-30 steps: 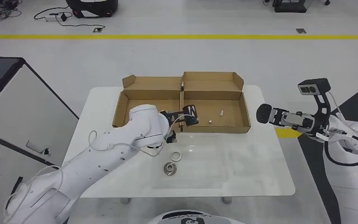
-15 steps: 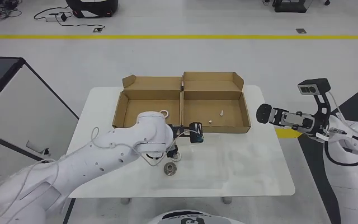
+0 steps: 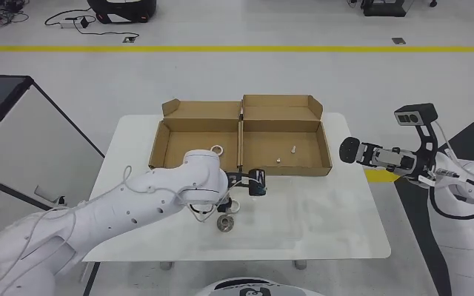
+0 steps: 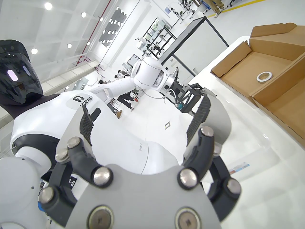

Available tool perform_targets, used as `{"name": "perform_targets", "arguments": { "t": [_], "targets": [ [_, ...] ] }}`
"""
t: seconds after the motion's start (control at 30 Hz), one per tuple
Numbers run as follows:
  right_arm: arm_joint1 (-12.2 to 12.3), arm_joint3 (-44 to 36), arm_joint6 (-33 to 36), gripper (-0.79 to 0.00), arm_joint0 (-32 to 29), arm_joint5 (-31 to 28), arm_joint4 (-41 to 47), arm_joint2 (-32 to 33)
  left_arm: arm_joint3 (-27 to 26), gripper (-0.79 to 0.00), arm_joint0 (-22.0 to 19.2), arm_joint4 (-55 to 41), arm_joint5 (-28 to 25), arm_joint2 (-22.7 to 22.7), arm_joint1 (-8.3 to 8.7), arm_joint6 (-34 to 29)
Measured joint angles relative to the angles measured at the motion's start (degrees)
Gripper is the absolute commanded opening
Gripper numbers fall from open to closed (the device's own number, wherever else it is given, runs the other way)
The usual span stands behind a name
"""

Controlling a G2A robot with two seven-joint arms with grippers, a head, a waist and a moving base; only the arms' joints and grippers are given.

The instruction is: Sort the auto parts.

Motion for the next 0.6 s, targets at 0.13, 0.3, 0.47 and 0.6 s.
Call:
{"name": "perform_targets", "arguments": {
  "t": [0.13,0.3,0.47,0.6],
  "targets": [
    [0.0,0.0,0.0,0.000,0.0,0.0,0.0,0.0,0.0,-0.179,-0.2,-1.1,-0.4,0.6,0.18,0.4],
    [0.0,0.0,0.0,0.000,0.0,0.0,0.0,0.0,0.8,-0.246,0.0,-0.4,-0.2,0.6,0.06,0.8],
    [0.0,0.0,0.0,0.000,0.0,0.0,0.0,0.0,2.1,-0.366,0.8,0.5,0.0,0.9,-0.56,2.2],
    [0.0,0.0,0.0,0.000,0.0,0.0,0.0,0.0,3.2,-0.397,1.3,1.6,0.1,1.6,-1.41,3.3]
  ]
}}
